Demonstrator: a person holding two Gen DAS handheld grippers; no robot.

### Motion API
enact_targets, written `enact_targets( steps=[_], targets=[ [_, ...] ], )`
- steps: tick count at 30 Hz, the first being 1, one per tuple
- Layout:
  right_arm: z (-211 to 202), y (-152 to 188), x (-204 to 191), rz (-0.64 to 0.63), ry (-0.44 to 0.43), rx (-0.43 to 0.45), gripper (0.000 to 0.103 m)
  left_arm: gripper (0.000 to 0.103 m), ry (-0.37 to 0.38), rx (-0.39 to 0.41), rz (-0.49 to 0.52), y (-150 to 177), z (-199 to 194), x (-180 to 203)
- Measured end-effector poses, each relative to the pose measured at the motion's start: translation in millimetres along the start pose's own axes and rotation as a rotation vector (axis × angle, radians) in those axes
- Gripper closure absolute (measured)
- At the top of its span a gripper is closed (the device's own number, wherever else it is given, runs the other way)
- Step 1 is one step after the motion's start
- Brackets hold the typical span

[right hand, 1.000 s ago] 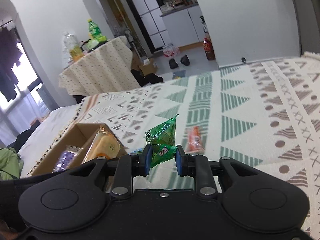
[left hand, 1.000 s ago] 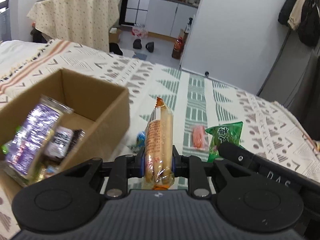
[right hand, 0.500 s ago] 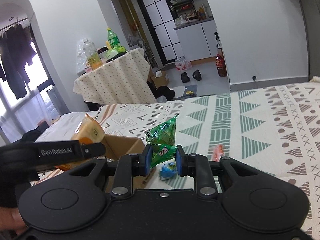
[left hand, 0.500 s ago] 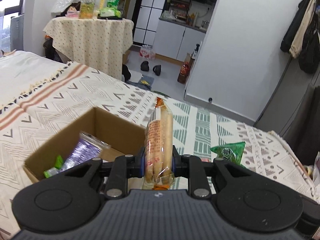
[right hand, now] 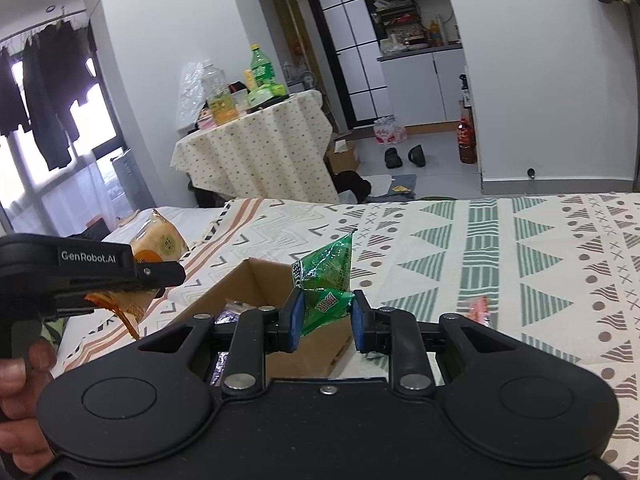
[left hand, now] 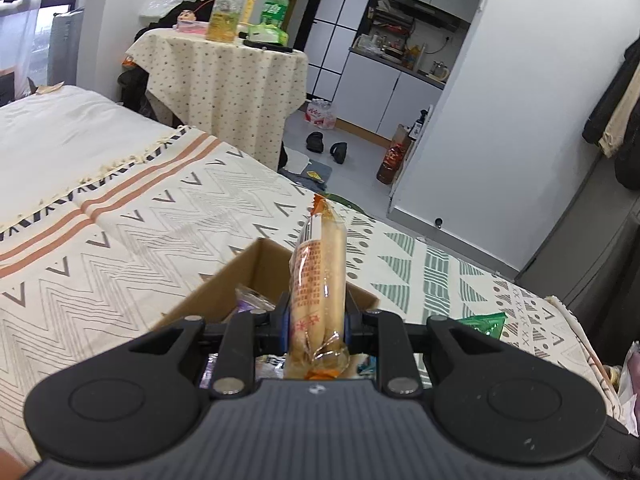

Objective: Organize snacks
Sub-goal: 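Carry the bread-stick pack over the box with the left tool while the right tool drops the green packet in, then open the left tool to drop the bread-stick pack into the box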

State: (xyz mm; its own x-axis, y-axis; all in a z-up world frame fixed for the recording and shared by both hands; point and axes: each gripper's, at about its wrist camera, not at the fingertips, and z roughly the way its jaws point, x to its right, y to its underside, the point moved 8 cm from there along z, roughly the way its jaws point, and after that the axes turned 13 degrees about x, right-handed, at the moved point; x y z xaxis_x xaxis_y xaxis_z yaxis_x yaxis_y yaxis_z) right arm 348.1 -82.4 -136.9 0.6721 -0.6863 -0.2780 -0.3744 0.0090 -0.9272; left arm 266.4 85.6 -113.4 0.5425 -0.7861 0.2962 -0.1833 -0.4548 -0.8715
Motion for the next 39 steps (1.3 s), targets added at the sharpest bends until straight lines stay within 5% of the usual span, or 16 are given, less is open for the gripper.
enact_targets(
  steps=[18, 26, 39],
  targets=[
    [22.2, 15.1, -51.2, -0.048, -0.071, -0.055, 0.079, 0.076, 0.016, -0.153, -0.101, 18.5, 23.9, -54.0],
    [24.5, 25.2, -77.8, -0.103, -0.141, -0.061, 0.062, 0.042, -0.011, -0.151, -0.1, 12.1, 18.9, -66.1],
    [16.6, 28.6, -30.7, -0.029, -0.027, -0.147, 0.062, 0.018, -0.031, -0.136, -0.047, 5.0, 14.1, -49.7]
  ],
)
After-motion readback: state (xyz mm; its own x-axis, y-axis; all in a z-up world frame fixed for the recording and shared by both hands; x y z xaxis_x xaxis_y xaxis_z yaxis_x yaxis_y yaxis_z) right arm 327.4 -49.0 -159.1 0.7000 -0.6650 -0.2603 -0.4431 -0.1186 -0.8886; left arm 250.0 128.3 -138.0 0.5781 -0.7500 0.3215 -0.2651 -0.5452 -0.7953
